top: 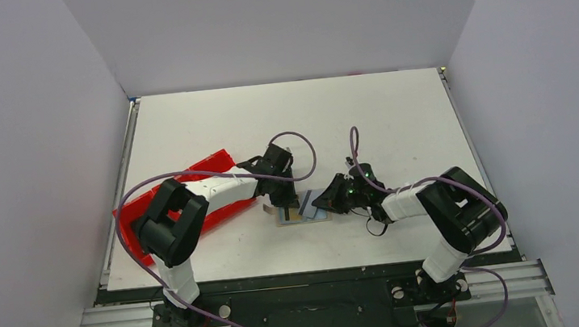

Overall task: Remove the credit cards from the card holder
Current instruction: Remove the credit card from the card holder.

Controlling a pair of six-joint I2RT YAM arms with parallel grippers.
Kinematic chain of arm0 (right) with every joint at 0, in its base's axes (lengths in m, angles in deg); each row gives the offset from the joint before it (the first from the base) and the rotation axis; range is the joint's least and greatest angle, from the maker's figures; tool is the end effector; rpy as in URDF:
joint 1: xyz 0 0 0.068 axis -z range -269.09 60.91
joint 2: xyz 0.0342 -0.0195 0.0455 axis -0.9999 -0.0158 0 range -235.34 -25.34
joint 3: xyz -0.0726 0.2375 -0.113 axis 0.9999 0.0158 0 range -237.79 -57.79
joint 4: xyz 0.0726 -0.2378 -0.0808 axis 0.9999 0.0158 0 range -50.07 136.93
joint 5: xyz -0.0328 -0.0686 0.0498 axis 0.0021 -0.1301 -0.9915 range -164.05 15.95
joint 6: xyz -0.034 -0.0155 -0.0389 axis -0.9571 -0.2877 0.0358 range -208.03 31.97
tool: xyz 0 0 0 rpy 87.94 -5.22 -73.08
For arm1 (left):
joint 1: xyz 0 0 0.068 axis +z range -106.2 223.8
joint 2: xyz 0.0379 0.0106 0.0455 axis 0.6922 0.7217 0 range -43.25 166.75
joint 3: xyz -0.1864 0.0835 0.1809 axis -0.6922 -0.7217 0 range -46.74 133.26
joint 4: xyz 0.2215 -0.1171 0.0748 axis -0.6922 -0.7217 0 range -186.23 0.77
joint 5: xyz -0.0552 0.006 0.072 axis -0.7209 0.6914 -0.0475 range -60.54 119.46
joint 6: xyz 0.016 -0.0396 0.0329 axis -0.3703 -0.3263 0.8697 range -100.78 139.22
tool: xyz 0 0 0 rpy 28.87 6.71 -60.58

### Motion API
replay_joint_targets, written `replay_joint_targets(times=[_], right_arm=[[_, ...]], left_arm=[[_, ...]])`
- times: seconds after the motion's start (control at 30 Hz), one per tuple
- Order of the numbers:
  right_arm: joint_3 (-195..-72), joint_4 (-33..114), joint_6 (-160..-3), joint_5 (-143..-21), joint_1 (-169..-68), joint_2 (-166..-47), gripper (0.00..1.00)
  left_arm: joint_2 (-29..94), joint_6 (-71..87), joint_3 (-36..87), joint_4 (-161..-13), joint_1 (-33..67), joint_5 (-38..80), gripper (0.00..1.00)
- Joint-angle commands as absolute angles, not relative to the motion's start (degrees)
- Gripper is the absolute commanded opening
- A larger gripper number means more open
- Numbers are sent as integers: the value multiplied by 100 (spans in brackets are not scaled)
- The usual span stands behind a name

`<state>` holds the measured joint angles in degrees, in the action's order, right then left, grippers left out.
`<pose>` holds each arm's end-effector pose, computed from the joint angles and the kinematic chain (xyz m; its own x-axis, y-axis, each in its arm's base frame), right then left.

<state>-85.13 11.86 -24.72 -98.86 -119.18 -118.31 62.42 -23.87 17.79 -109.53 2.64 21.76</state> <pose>0.2294 0.1501 0.1140 -0.9006 0.4155 -0.1274 0.1377 0.5508 0.8232 0.2736 -0.2455 0.1557 -0.9614 -0.0587 -0.2688 0.0599 0.9090 -0.4126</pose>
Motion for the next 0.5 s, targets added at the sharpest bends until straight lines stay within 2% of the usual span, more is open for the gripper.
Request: replay_joint_targets(times=[0.0, 0.13, 0.47], right_arm=[[-8386, 798, -2482, -9915, -11950, -11761, 4], [-8337, 933, -2611, -9942, -11861, -11639, 0], [-8312, 1444, -3177, -10258, -11502, -11418, 0]], left_arm=[[6494, -2404, 1764, -11231, 253, 2637, 0], [6561, -2455, 1752, -11403, 275, 2813, 0], [6581, -2512, 1630, -11452, 377, 2898, 0]])
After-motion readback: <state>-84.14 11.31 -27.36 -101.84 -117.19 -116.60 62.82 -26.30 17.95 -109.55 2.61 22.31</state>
